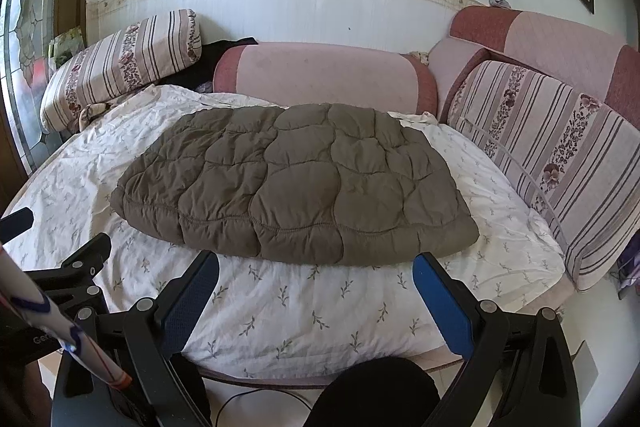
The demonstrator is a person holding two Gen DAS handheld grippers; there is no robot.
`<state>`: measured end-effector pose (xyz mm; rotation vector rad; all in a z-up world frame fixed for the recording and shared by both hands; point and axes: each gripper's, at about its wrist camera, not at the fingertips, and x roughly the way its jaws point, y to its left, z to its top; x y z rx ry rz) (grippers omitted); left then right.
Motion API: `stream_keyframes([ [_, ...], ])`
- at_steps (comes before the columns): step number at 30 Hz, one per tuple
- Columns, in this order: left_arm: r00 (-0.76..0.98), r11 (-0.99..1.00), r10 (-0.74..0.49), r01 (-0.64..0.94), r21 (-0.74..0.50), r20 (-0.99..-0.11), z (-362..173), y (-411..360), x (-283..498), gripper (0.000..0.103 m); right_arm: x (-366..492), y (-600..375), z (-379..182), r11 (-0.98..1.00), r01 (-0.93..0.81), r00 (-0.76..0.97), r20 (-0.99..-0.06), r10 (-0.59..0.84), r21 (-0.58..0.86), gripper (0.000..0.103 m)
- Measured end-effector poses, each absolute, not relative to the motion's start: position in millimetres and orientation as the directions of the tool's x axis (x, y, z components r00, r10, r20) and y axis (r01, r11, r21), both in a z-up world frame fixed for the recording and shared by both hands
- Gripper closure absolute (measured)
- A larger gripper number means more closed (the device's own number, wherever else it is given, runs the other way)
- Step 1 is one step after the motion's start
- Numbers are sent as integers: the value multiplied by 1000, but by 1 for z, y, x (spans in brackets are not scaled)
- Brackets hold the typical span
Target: Fold large clothes
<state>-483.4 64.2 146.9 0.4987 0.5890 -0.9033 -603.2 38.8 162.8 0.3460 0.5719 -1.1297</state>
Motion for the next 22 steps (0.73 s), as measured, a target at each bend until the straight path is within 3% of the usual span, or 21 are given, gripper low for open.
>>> stream_keyframes([
  [19, 483, 529, -653, 842, 105, -583, 179, 107, -494, 0, -606, 74, 185, 403, 914, 317, -537, -782, -48, 3],
  [22, 506, 557, -676, 827, 79, -536, 187, 119, -492, 0, -608, 79, 190, 408, 912, 331, -522, -786, -36, 3],
])
